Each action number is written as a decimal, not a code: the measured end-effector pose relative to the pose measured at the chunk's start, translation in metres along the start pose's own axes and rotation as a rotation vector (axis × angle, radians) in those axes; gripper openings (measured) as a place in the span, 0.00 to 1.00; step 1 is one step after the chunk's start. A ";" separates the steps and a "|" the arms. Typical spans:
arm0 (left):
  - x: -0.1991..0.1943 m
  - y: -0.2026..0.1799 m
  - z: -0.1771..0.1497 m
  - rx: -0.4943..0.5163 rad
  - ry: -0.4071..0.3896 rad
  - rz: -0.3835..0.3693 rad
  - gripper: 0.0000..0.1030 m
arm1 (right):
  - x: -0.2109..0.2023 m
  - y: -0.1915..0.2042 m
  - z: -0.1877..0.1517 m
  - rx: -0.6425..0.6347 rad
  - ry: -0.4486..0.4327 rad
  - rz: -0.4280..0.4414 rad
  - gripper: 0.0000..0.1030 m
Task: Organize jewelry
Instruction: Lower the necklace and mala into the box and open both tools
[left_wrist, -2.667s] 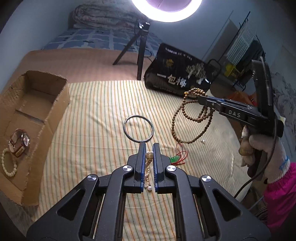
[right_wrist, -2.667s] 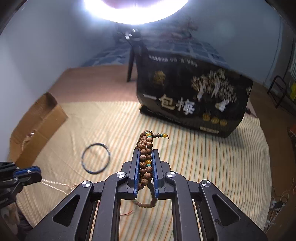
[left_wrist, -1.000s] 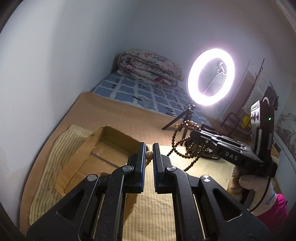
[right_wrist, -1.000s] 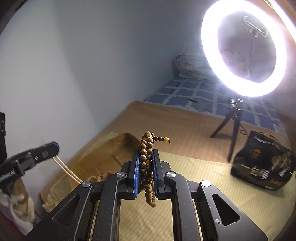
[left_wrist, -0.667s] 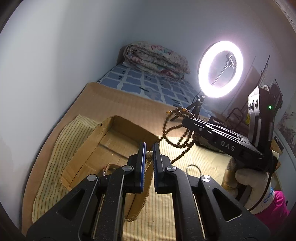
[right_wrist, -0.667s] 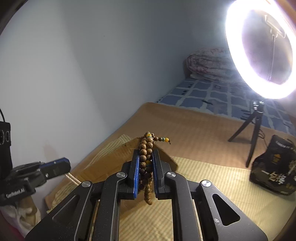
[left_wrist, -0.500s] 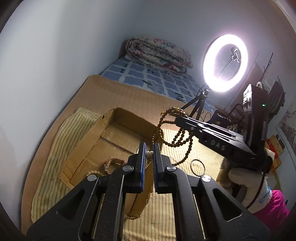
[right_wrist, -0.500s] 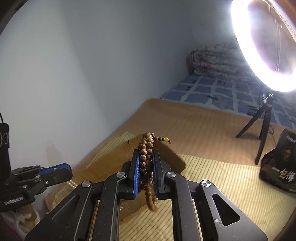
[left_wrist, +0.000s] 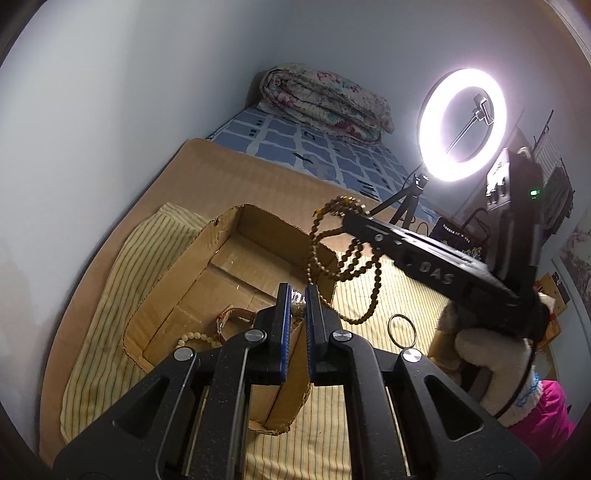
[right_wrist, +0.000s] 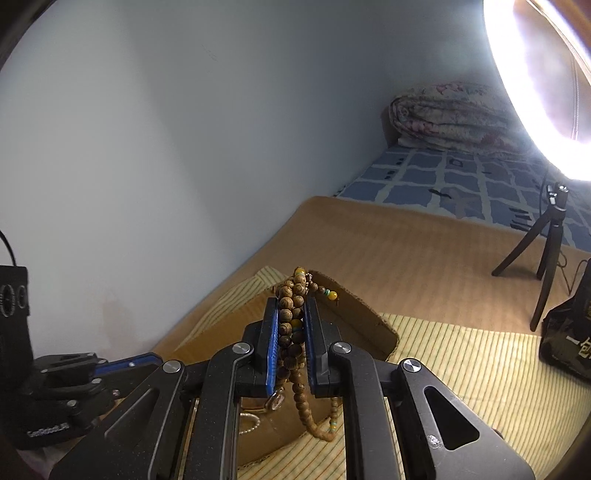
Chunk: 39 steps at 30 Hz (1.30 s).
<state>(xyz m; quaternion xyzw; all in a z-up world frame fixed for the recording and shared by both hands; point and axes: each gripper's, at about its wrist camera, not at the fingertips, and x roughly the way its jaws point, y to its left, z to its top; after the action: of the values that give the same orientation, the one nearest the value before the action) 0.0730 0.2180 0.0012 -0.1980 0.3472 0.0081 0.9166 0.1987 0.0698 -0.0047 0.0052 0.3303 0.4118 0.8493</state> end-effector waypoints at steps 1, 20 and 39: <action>0.000 0.000 0.000 0.001 0.001 -0.002 0.05 | 0.003 0.000 -0.001 0.002 0.004 0.000 0.10; 0.007 0.012 -0.001 -0.037 0.029 0.029 0.08 | 0.052 -0.018 -0.011 0.105 0.082 -0.005 0.44; -0.002 -0.009 -0.005 0.001 0.019 0.036 0.23 | 0.015 -0.022 -0.008 0.061 0.059 -0.134 0.62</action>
<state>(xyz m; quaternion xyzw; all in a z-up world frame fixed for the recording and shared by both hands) 0.0695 0.2083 0.0018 -0.1914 0.3595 0.0223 0.9130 0.2168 0.0639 -0.0254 -0.0034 0.3672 0.3439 0.8642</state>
